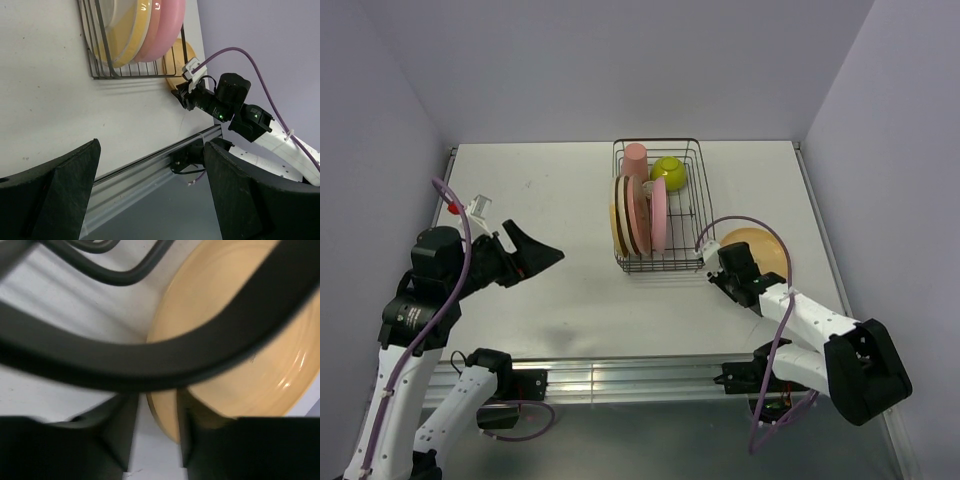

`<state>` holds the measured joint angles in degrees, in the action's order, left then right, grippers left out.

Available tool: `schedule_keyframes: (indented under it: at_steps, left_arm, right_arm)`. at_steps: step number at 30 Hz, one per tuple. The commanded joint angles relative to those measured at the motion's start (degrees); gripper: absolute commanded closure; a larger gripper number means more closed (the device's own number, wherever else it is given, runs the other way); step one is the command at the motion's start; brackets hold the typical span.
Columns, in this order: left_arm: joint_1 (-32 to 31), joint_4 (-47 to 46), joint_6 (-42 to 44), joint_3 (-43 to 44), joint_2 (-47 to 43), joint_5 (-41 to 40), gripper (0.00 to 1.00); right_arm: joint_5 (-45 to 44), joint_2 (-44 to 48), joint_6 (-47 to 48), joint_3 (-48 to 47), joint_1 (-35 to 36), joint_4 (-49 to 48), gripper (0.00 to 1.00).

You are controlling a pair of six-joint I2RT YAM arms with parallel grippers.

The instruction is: Load the mixed dishes into the dish rack

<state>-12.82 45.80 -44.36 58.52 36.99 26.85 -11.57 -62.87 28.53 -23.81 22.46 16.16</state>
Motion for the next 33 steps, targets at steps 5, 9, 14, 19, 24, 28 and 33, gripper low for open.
schedule_keyframes:
  at_steps: [5,9,14,19,24,28,33]
  left_arm:
    - [0.2,1.4,1.9,2.5,-1.0,-0.8,0.09]
    - [0.2,0.3,0.9,1.1,-1.2,0.3,0.09]
    - [0.2,-0.1,1.2,1.5,0.3,1.3,0.10]
    - [0.2,1.2,2.5,4.3,2.4,1.3,0.10]
    - [0.2,1.8,2.7,4.5,2.3,1.0,0.10]
    - [0.2,1.2,1.9,3.2,1.9,1.3,0.10]
    - [0.2,1.0,1.6,3.1,2.0,0.8,0.10]
  right_arm:
    - [-2.9,1.9,-2.2,-0.4,-0.3,0.2,0.96]
    - [-11.5,1.6,-6.6,-5.1,-0.4,5.5,1.00]
    - [-18.7,1.3,-9.5,-9.1,-3.2,7.7,1.00]
    - [-20.3,4.1,-10.3,-15.7,-6.2,5.8,1.00]
    - [-24.0,3.4,-11.9,-31.9,-6.1,4.0,1.00]
    - [-21.6,-2.8,-25.7,-53.8,-6.0,15.3,1.00]
    - [3.0,-6.0,-34.6,-71.7,-5.3,21.3,1.00]
